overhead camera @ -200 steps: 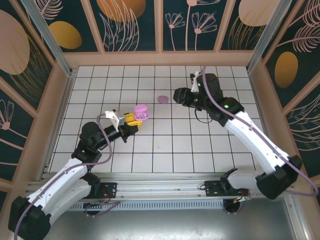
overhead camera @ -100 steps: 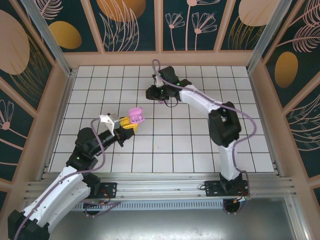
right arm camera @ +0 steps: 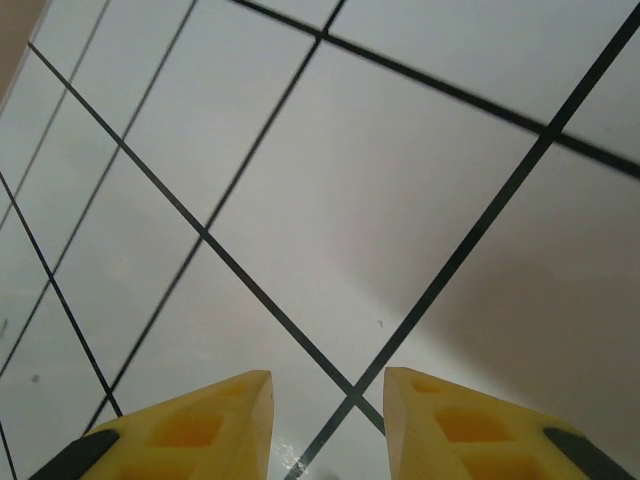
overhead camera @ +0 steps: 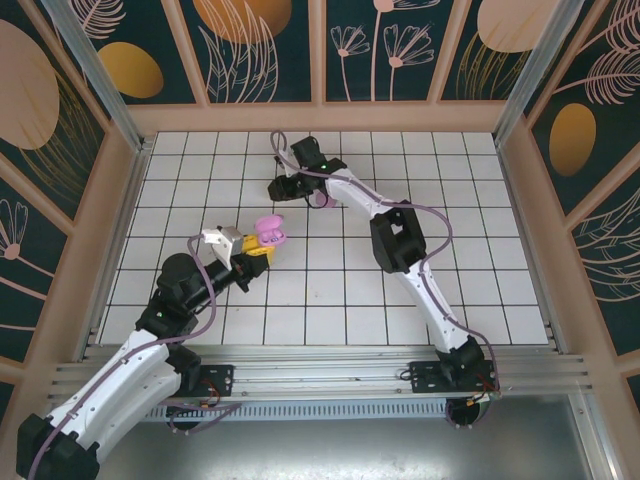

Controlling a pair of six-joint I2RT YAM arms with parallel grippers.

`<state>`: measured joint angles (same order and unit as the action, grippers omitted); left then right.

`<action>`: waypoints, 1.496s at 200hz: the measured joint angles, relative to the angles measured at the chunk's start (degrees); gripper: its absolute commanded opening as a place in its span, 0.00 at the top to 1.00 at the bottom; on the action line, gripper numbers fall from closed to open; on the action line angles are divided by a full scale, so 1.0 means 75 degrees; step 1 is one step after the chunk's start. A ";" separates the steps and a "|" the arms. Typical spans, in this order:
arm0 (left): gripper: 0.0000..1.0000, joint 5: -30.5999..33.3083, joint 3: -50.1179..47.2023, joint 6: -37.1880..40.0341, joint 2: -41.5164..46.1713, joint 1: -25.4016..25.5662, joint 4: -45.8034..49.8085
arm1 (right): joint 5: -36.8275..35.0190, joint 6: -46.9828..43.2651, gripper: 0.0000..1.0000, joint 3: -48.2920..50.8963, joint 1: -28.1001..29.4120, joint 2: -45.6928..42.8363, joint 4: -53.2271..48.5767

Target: Insert the wireless bluetooth earbuds into the charging case

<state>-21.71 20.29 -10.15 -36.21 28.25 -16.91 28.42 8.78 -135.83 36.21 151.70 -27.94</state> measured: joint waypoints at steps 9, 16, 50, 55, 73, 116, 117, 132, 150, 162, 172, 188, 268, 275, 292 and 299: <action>0.93 0.0020 0.0000 0.0000 0.0000 0.0000 0.0000 | 0.0055 -0.0058 0.66 0.0000 0.0000 0.0044 -0.0122; 0.93 0.0020 -0.0003 0.0000 0.0000 0.0000 -0.0003 | 0.0093 -0.0108 0.66 0.0020 0.0003 0.0052 -0.0219; 0.93 0.0020 -0.0067 -0.0003 0.0015 0.0000 0.0000 | 0.0259 -0.0274 0.66 0.0487 0.0023 0.0015 -0.0195; 0.93 0.0020 -0.0076 -0.0003 0.0023 0.0000 0.0003 | 0.0271 -0.0315 0.67 0.0548 0.0020 -0.0044 -0.0181; 0.93 0.0020 -0.0087 -0.0003 0.0055 0.0000 0.0003 | 0.0280 -0.0335 0.70 0.1067 0.0061 -0.0350 -0.0163; 0.93 0.0020 -0.0114 -0.0003 0.0309 0.0000 0.0006 | 0.0230 -0.0332 0.70 0.2037 0.0204 -0.0898 0.0093; 0.93 0.0017 -0.0117 -0.0003 0.0315 0.0000 0.0006 | 0.0227 -0.0329 0.70 0.2052 0.0207 -0.0903 0.0099; 0.92 0.0020 -0.0178 -0.0009 0.0402 0.0000 0.0006 | 0.0219 -0.0332 0.70 0.2142 0.0236 -0.0950 0.0143; 0.92 0.0017 -0.0227 -0.0032 0.0434 0.0000 0.0009 | 0.0219 -0.0332 0.70 0.2232 0.0239 -0.0994 0.0198; 0.92 0.0020 -0.0259 -0.0061 0.0437 0.0000 0.0009 | 0.0219 -0.0332 0.71 0.2279 0.0245 -0.1026 0.0204; 0.92 0.0020 -0.0265 -0.0070 0.0437 0.0000 0.0012 | 0.0219 -0.0332 0.72 0.2299 0.0259 -0.1043 0.0195; 0.92 0.0020 -0.0265 -0.0087 0.0440 0.0000 0.0012 | 0.0210 -0.0332 0.74 0.2305 0.0291 -0.1049 0.0143; 0.92 0.0026 -0.0265 -0.0085 0.0463 0.0000 0.0061 | 0.0192 -0.0143 0.82 0.2358 0.0373 -0.1096 0.0102; 0.92 0.0026 -0.0265 -0.0085 0.0475 0.0000 0.0079 | 0.0192 -0.0122 0.82 0.2430 0.0373 -0.1142 0.0128; 0.91 0.0058 -0.0265 -0.0085 0.0519 0.0000 0.0102 | 0.0189 0.0009 0.83 0.2710 0.0370 -0.1343 0.0210; 0.91 0.0093 -0.0265 -0.0085 0.0545 0.0000 0.0119 | 0.0184 0.0070 0.83 0.2836 0.0367 -0.1443 0.0262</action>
<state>-21.02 18.31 -10.79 -32.12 28.25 -16.01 29.80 9.30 -114.56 38.96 140.88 -25.98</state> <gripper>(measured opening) 0.257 0.177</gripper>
